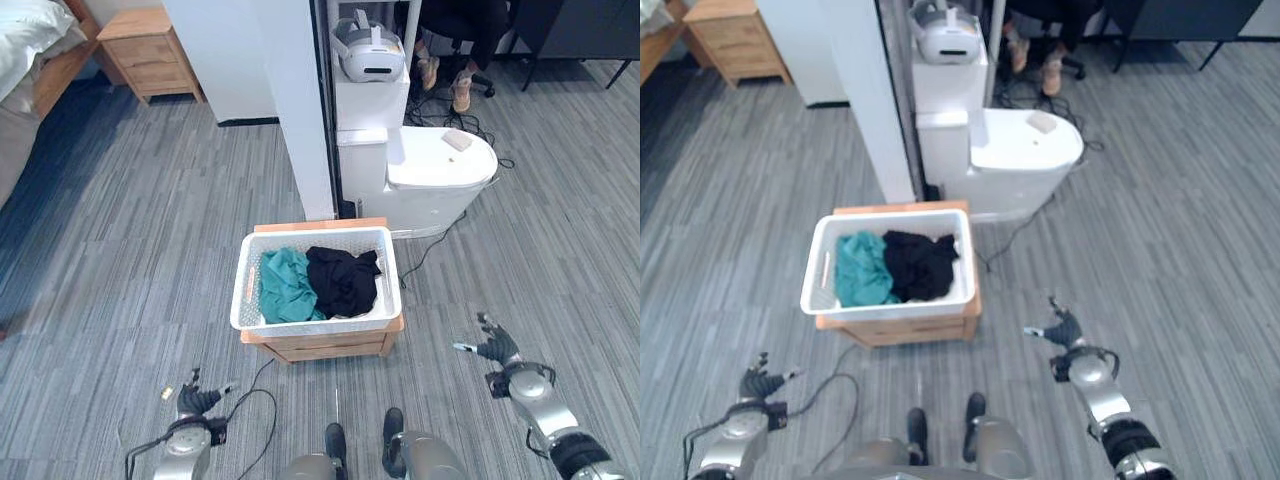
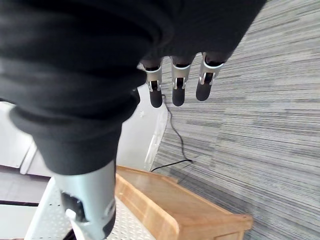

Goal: Grab the laundry basket,head to the washer,open it,put in the laundry and shut it.

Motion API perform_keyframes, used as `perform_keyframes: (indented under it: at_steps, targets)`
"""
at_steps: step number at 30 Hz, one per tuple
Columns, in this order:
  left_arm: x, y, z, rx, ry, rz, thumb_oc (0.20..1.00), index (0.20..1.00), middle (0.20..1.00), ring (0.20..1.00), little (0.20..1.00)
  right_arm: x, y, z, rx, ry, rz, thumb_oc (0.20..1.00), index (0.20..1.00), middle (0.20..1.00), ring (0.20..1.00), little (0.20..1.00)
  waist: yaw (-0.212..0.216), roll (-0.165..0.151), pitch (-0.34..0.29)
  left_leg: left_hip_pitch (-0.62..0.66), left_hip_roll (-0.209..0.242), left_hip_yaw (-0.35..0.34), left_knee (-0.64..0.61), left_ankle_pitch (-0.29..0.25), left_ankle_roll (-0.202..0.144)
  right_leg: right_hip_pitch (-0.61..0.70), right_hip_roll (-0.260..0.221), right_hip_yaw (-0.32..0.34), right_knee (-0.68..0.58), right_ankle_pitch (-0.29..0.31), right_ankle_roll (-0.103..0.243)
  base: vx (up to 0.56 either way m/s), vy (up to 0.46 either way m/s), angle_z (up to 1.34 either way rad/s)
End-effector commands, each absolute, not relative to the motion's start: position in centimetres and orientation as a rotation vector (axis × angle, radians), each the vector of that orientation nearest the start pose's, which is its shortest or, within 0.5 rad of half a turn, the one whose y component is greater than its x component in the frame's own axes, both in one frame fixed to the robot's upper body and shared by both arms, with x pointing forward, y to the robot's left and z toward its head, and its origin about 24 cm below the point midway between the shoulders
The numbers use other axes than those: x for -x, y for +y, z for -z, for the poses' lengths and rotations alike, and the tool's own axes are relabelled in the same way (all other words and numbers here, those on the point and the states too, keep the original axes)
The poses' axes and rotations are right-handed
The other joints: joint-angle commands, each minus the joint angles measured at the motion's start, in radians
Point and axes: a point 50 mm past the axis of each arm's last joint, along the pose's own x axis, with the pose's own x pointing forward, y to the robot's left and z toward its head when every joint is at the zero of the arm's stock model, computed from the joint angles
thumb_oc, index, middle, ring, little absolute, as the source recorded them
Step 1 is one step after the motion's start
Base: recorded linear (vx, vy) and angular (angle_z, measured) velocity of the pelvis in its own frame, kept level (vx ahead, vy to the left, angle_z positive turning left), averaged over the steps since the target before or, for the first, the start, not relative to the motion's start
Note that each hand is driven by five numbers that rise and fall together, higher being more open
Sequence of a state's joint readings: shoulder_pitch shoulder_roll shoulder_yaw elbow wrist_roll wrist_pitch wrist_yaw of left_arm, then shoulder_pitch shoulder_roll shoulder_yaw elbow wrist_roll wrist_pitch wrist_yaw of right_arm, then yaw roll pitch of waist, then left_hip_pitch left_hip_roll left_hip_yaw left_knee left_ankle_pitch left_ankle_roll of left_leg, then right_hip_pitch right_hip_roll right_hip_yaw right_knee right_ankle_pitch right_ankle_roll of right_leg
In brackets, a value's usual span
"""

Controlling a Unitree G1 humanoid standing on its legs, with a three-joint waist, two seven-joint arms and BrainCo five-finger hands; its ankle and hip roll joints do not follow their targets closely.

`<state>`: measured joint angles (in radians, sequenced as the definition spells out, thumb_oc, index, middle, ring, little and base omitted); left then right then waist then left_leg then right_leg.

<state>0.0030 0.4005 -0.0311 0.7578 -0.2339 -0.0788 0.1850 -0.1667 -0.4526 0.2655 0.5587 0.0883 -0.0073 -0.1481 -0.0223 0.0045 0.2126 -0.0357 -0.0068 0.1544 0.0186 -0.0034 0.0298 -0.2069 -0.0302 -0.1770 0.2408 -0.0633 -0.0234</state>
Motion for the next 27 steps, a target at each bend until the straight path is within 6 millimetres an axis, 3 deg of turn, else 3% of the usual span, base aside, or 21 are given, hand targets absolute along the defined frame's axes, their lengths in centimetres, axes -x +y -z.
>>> perform_keyframes:
  at_steps: [1, 2, 10, 11, 15, 18, 25, 27]
  targets:
    - [-21.1, 31.0, 5.1, -0.319, 0.518, -0.437, 1.0, 1.0, 1.0, 1.0, 1.0, -27.9, -20.9, 1.2, 0.469, 0.284, -0.034, 1.0, 1.0, 1.0, 1.0, 1.0, 0.0, -0.038, -0.004, -0.007, 0.015, 0.007, 0.029, -0.057, -0.059, 0.124, -0.022, 0.026, -0.207, 0.015, 0.108, -0.1, 0.04, -0.04]
    - [-23.6, 31.0, 3.6, -0.376, 0.467, -0.428, 1.0, 1.0, 1.0, 1.0, 1.0, -30.0, -19.0, 0.1, 0.438, 0.239, -0.049, 1.0, 1.0, 1.0, 1.0, 1.0, -0.002, -0.034, 0.006, -0.042, 0.015, 0.014, 0.009, -0.04, -0.058, 0.081, -0.02, 0.04, -0.211, 0.03, 0.111, -0.12, 0.05, -0.03]
    - [-27.5, 32.1, 0.5, -0.456, 0.405, -0.492, 1.0, 1.0, 1.0, 1.0, 1.0, -33.0, -15.3, -1.2, 0.349, 0.219, -0.052, 1.0, 1.0, 1.0, 1.0, 1.0, 0.004, -0.029, 0.026, -0.137, 0.012, 0.014, -0.022, -0.006, -0.054, -0.039, -0.011, 0.069, -0.19, 0.054, 0.116, -0.07, 0.037, -0.13]
    - [-28.8, 32.4, -0.8, -0.491, 0.381, -0.509, 1.0, 1.0, 1.0, 1.0, 1.0, -33.9, -14.0, -2.1, 0.353, 0.197, -0.071, 1.0, 1.0, 1.0, 1.0, 1.0, 0.006, -0.03, 0.038, -0.155, 0.01, 0.014, -0.027, 0.004, -0.053, -0.061, -0.011, 0.074, -0.183, 0.062, 0.118, -0.03, 0.026, -0.02]
    - [-31.3, 33.2, -3.8, -0.559, 0.345, -0.544, 1.0, 1.0, 1.0, 1.0, 1.0, -36.0, -11.7, -4.3, 0.375, 0.154, -0.094, 1.0, 1.0, 1.0, 1.0, 1.0, 0.013, -0.035, 0.069, -0.185, 0.007, 0.011, -0.031, 0.022, -0.056, -0.093, -0.013, 0.08, -0.174, 0.074, 0.121, -0.02, 0.012, -0.02]
    - [-33.3, 32.5, -5.8, -0.61, 0.309, -0.527, 1.0, 1.0, 1.0, 1.0, 1.0, -37.4, -10.2, -5.9, 0.38, 0.132, -0.106, 1.0, 1.0, 1.0, 1.0, 1.0, 0.019, -0.037, 0.093, -0.202, 0.004, 0.007, -0.044, 0.04, -0.06, -0.116, -0.016, 0.082, -0.173, 0.086, 0.126, 0.0, 0.011, 0.0]
    - [-34.5, 30.3, -5.8, -0.628, 0.304, -0.463, 1.0, 1.0, 1.0, 1.0, 1.0, -38.4, -9.3, -7.6, 0.407, 0.104, -0.111, 1.0, 1.0, 1.0, 1.0, 1.0, 0.032, -0.039, 0.12, -0.222, 0.001, -0.008, -0.058, 0.06, -0.064, -0.133, -0.02, 0.082, -0.175, 0.093, 0.128, 0.0, 0.001, 0.0]
    - [-34.9, 28.6, -4.9, -0.617, 0.318, -0.422, 1.0, 1.0, 1.0, 1.0, 1.0, -38.5, -8.8, -7.6, 0.428, 0.11, -0.122, 1.0, 1.0, 1.0, 1.0, 1.0, 0.034, -0.041, 0.128, -0.233, -0.004, -0.016, -0.066, 0.068, -0.063, -0.146, -0.02, 0.084, -0.175, 0.098, 0.128, -0.01, -0.004, 0.05]
